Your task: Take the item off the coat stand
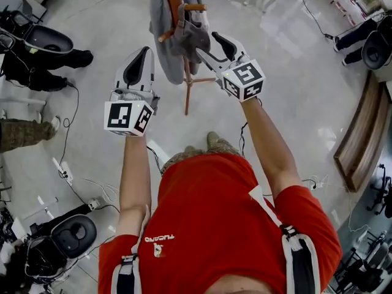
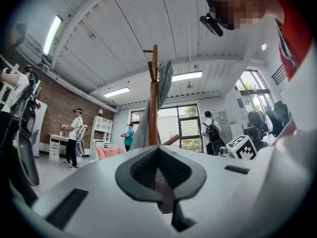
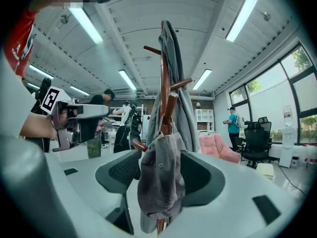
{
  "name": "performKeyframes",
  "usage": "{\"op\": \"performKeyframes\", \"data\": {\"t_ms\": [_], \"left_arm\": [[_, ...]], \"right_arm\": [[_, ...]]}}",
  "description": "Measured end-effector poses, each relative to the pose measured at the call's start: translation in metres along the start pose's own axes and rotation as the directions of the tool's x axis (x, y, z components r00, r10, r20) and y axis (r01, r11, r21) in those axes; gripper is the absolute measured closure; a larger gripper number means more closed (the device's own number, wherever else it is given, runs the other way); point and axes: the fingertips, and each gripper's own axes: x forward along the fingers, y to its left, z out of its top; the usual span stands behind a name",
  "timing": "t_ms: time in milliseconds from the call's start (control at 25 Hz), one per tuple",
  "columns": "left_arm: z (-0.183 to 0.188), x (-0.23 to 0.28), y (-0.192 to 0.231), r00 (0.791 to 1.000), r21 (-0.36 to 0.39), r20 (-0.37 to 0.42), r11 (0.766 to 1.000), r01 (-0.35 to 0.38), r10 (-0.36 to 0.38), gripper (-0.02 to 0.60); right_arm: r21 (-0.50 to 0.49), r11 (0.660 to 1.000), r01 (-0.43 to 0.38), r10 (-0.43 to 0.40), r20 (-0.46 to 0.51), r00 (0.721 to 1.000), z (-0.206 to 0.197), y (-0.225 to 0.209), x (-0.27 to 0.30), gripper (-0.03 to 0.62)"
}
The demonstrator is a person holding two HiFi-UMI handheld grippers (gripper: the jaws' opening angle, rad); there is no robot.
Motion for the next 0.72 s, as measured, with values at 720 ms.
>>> {"op": "performKeyframes", "data": {"t_ms": [720], "left_arm": [[-0.012,0.007,-0.008,0.985,0.035,-0.071,0.987,-0.155,0.157,0.572]], "right_arm": [[-0.062,0.986,-0.157,0.154,-0.048,0.987,-0.019,0.003,0.056,0.521]]}}
